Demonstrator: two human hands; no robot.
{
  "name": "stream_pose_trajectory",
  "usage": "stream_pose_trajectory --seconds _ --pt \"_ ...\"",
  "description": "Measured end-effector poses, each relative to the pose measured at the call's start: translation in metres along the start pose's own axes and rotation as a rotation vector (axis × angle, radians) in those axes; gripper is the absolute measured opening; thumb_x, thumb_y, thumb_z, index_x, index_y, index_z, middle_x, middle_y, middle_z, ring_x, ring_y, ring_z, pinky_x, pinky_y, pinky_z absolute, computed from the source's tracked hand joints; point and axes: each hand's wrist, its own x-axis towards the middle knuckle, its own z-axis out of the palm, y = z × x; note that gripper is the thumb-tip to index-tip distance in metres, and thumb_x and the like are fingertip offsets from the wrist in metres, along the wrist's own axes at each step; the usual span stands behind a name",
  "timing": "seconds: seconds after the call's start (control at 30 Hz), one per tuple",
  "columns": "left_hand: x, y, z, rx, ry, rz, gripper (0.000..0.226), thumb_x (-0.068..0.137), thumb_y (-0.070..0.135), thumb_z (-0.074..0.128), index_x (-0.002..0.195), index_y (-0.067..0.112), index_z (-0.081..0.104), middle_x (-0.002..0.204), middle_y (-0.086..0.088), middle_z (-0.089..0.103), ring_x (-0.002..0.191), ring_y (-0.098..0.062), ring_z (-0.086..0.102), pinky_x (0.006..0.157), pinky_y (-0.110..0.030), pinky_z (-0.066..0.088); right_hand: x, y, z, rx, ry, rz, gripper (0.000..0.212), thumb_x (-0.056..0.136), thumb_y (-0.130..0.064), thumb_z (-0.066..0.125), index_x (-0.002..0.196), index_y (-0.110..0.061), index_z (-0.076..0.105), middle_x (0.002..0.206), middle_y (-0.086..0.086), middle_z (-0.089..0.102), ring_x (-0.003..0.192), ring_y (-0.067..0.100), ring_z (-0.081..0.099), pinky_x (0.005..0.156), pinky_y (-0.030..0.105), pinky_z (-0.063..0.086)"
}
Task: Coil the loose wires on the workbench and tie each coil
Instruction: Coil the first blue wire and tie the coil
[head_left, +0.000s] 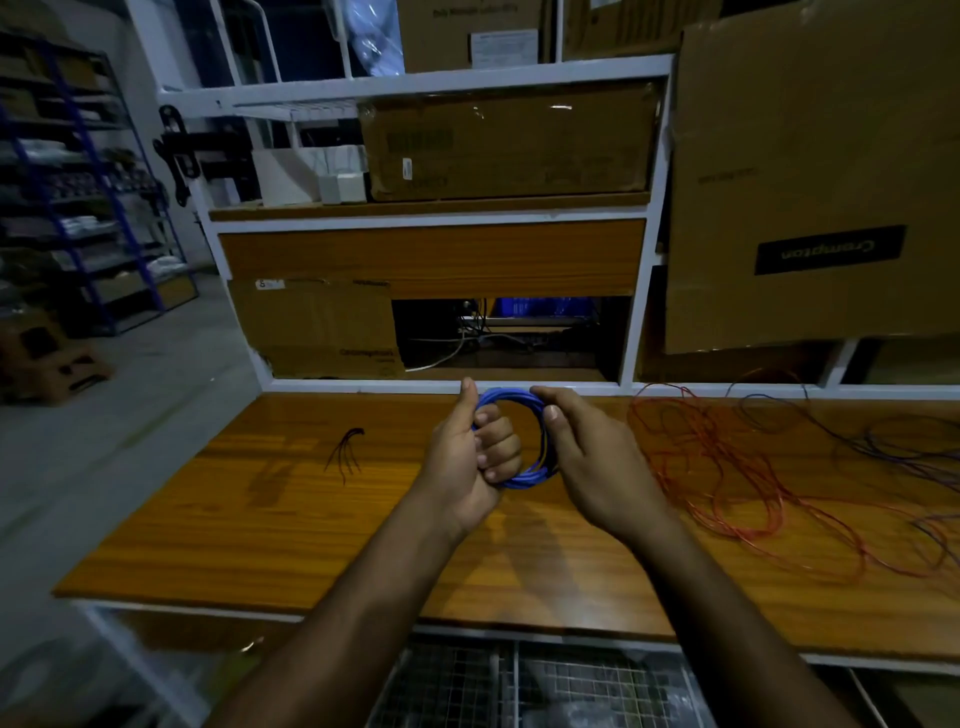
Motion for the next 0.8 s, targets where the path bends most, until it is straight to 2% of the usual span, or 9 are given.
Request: stream_pose_trajectory --seconds 0.07,0.1,0.2,0.33,0.43,0.5,0.6,0.7,0.8 --pt "0.001 -0.006 0.001 -0.049 -0.015 0.001 0.052 0.099 0.054 0.037 0.060 0.021 0.041 0.044 0.008 0.023 0.033 -0.005 0.021 0.034 -0.020 0.017 -0.008 0.003 0.012 0.034 0.045 0.036 0.036 0.107 -0.027 0.038 0.141 -0.031 0.049 0.090 -0.011 0.066 0.071 0.001 0.060 0.057 0.015 0.043" --pt "0.000 -0.010 0.002 -0.063 -0.020 0.001 0.052 0.099 0.055 0.036 0.060 0.021 0.041 0.044 0.007 0.023 0.033 -0.006 0.021 0.033 -0.020 0.017 -0.011 0.007 0.018 0.050 0.088 0.042 0.036 0.107 -0.025 0.038 0.140 -0.032 0.049 0.082 -0.010 0.063 0.066 0.003 0.059 0.053 0.017 0.042" --pt "-0.001 -0.021 0.005 -0.077 -0.026 0.012 0.054 0.099 0.057 0.034 0.060 0.020 0.040 0.044 0.007 0.023 0.034 -0.006 0.022 0.033 -0.020 0.020 -0.014 0.018 0.029 0.093 0.208 0.067 0.026 0.107 -0.021 0.038 0.123 -0.025 0.058 0.081 -0.008 0.060 0.069 0.006 0.057 0.057 0.022 0.039" --pt "-0.003 -0.039 0.007 -0.049 -0.008 0.035 0.055 0.100 0.057 0.031 0.062 0.018 0.040 0.047 0.005 0.030 0.039 -0.009 0.031 0.040 -0.022 0.030 -0.014 0.029 0.024 0.106 0.231 0.102 0.025 0.107 -0.022 0.038 0.114 -0.019 0.062 0.074 -0.011 0.054 0.064 0.002 0.052 0.054 0.015 0.036" --pt "-0.006 -0.044 0.001 0.090 0.013 0.022 0.059 0.101 0.057 0.023 0.073 0.011 0.049 0.063 -0.006 0.053 0.059 -0.018 0.053 0.063 -0.031 0.045 -0.014 0.040 0.010 0.089 0.191 0.066 0.024 0.106 -0.018 0.041 0.114 -0.014 0.063 0.070 -0.014 0.051 0.061 -0.001 0.049 0.054 0.011 0.037" --pt "-0.008 -0.043 -0.006 0.244 0.046 0.003 0.070 0.101 0.059 0.019 0.089 0.004 0.060 0.085 -0.016 0.068 0.083 -0.027 0.066 0.083 -0.039 0.050 -0.014 0.046 0.001 0.074 0.147 0.037 0.024 0.105 -0.017 0.042 0.115 -0.013 0.064 0.070 -0.015 0.051 0.060 -0.001 0.049 0.053 0.011 0.036" --pt "-0.010 -0.039 -0.009 0.438 0.128 -0.003 0.078 0.101 0.060 0.017 0.114 0.001 0.065 0.111 -0.020 0.072 0.110 -0.032 0.066 0.100 -0.045 0.047 -0.013 0.053 -0.005 0.059 0.068 -0.020 0.023 0.105 -0.016 0.043 0.116 -0.013 0.063 0.071 -0.018 0.048 0.062 -0.004 0.047 0.055 0.009 0.037" --pt "-0.012 -0.028 -0.004 0.763 0.175 0.081 0.068 0.103 0.055 0.020 0.121 0.007 0.064 0.110 -0.012 0.073 0.105 -0.024 0.069 0.089 -0.039 0.051 -0.012 0.057 -0.001 0.038 -0.088 -0.119 0.020 0.104 -0.014 0.045 0.112 -0.015 0.063 0.075 -0.015 0.052 0.066 -0.003 0.050 0.059 0.010 0.036" --pt "-0.009 -0.012 0.004 1.060 0.164 0.053 0.062 0.104 0.053 0.024 0.114 0.007 0.065 0.099 -0.010 0.074 0.082 -0.020 0.071 0.069 -0.031 0.053 -0.009 0.056 0.011 -0.020 -0.245 -0.251 0.022 0.103 -0.012 0.046 0.115 -0.021 0.061 0.090 -0.007 0.059 0.079 0.002 0.053 0.066 0.016 0.038"
